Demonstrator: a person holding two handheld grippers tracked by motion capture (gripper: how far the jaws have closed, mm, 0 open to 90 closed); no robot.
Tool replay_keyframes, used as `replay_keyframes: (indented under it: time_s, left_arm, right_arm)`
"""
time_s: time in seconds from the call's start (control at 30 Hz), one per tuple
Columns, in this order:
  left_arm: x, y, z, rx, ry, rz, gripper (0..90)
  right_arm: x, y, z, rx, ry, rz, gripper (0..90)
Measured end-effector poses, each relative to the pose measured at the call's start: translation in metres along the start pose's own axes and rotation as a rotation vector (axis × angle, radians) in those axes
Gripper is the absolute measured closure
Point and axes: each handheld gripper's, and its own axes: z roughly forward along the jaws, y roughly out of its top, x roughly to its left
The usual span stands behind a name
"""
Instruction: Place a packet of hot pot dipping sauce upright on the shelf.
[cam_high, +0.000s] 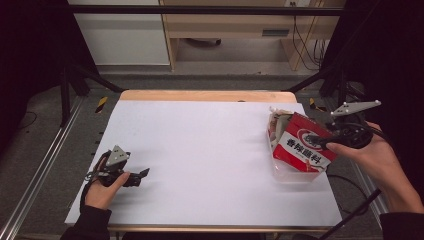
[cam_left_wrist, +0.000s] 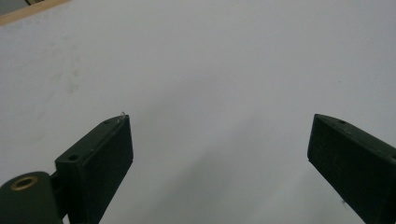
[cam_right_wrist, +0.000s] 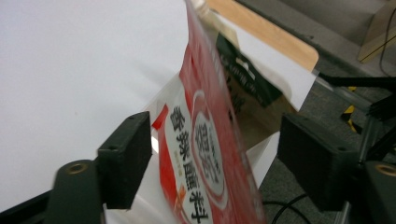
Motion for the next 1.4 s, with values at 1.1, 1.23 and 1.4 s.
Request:
replay_keyframes:
  time_s: [1.1, 1.23, 1.4]
  left_arm:
    - [0.001, 0.000, 0.000, 0.000, -0.001, 0.003, 6.9]
    - [0.001, 0.000, 0.000, -0.002, -0.001, 0.001, 6.9]
    - [0.001, 0.000, -0.001, 0.000, 0.001, 0.003, 6.9]
  right_arm:
    - [0.092, 0.105, 0.014, -0.285, -0.178, 0.066, 15.6]
    - [0.107, 0.111, 0.025, -0.298, -0.172, 0.080, 17.0]
    - [0.123, 0.112, 0.041, -0.310, -0.173, 0.097, 15.7]
